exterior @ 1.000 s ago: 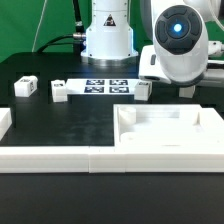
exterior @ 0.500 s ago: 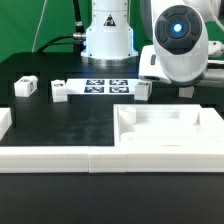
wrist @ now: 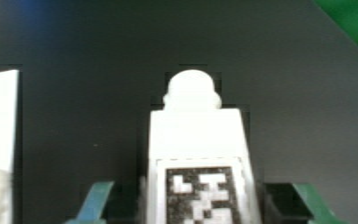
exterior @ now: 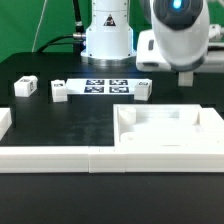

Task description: Assemble one leg

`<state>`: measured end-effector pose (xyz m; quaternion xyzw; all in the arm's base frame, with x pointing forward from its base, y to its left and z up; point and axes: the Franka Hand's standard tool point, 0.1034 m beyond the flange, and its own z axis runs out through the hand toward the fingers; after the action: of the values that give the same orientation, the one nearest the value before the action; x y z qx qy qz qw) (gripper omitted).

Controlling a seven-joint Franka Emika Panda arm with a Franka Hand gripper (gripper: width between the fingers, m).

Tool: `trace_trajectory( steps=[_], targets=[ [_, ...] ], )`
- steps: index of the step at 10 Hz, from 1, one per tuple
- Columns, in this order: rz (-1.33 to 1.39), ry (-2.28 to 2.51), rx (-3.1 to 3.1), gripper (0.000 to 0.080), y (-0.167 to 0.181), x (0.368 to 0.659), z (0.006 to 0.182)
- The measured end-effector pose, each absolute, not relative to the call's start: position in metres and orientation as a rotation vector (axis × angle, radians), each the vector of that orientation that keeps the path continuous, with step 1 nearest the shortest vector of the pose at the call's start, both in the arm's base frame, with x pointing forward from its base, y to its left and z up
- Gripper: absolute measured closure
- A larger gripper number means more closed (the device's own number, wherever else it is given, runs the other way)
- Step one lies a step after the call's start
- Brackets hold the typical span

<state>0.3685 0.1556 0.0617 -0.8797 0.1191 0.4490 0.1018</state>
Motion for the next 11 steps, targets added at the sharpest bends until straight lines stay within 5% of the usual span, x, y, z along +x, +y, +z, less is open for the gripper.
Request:
trace_trajectory(
  steps=[1, 4, 7, 11],
  targets=[
    [1.307, 0.328, -2.620, 0.0509, 0.154, 0.373, 0.077],
    [1.233, 0.318, -2.663, 0.0509, 0.158, 0.377, 0.078],
    [0.834, 0.290, -2.822, 0.0509, 0.151, 0.392, 0.072],
    [0.378, 0.091, -3.029, 0.0509, 0.135, 0.430, 0.098]
  ],
)
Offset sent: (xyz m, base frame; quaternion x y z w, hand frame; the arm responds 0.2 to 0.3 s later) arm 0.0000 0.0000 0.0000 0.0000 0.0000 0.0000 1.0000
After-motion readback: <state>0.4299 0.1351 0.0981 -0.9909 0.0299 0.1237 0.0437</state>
